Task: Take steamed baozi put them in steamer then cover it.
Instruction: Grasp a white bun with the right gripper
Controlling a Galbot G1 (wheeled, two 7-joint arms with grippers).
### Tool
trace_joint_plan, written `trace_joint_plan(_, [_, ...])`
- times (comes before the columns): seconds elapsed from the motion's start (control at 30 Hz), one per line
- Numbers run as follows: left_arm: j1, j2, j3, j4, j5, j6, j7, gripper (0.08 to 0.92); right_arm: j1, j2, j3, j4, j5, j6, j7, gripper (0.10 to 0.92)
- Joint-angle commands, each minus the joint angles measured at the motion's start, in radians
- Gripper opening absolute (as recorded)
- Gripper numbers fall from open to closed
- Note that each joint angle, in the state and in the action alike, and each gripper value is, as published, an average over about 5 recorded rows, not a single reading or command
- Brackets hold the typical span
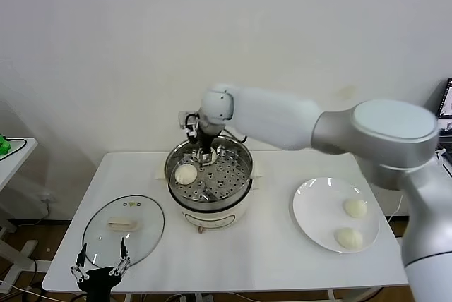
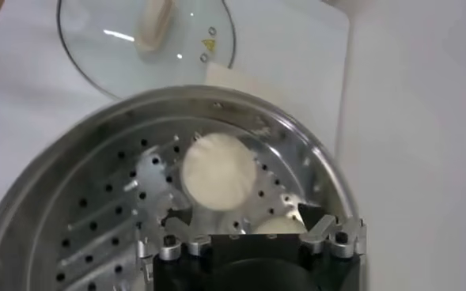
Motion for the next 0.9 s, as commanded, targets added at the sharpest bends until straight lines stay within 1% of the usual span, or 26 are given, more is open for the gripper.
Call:
trace_joint_plan(0.03, [0.0,0.007,0.0,0.008,-0.001,0.001,0.001,0.823,0.165,-0.288,-0.048,0.225,-0.074,0.037,-0.039,0.823])
trace_joint_plan(0.27, [-0.009,0.022,0.02,0.018,0.004,0.003,0.004,0.823,0.222,-0.585,-0.163,0.382,-0.205,0.087,-0.081,0.823])
trace_joint_plan(0.37, [-0.017,0.023,0.034,0.024,0.01,0.005,0.005,0.823,0.2,-0.722,-0.192,0.432,-0.279,0.114,-0.096,0.823])
trace_joint_plan(0.5, [-0.023,0.023,0.051,0.03,0.022,0.006,0.008,0.823,0.145,-0.874,-0.191,0.493,-0.343,0.15,-0.122,0.823])
trace_joint_plan(0.7, [-0.027,0.025,0.061,0.046,0.03,0.003,0.01,0.823,0.071,-0.987,-0.169,0.54,-0.42,0.221,-0.195,0.823])
trace_joint_plan(0.9, [-0.027,0.016,0.065,0.058,0.039,0.0,0.01,0.823,-0.071,-1.043,-0.076,0.557,-0.441,0.2,-0.218,0.823])
